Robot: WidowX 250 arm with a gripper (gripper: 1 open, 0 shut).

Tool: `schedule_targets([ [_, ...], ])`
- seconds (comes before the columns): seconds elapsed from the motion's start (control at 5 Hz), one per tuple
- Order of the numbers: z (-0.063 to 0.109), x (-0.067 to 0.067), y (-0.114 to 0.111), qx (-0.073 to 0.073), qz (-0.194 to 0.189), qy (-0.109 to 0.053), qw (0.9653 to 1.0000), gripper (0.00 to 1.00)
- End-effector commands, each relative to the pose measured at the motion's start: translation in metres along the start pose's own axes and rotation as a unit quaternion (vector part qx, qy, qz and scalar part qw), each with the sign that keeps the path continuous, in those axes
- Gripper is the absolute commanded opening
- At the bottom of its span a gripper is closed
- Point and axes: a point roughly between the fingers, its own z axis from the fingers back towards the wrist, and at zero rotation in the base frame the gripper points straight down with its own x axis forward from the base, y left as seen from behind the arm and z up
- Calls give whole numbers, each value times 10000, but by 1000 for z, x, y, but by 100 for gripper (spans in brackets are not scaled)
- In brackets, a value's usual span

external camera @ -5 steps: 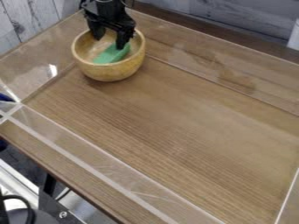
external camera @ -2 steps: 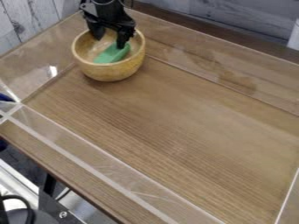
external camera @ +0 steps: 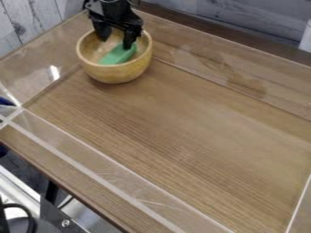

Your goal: Remove the green block from inside the brown bowl and put it on the table

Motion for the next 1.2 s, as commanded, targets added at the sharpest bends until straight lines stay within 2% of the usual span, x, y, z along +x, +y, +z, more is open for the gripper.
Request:
schedule_targets([
  [0.0, -15, -2, 4, -38, 48, 73, 10000, 100],
  [0.4, -20, 0, 1, 61, 118, 54, 9999, 100],
  [1.0, -20, 3, 13, -77, 62, 324, 9994, 100],
])
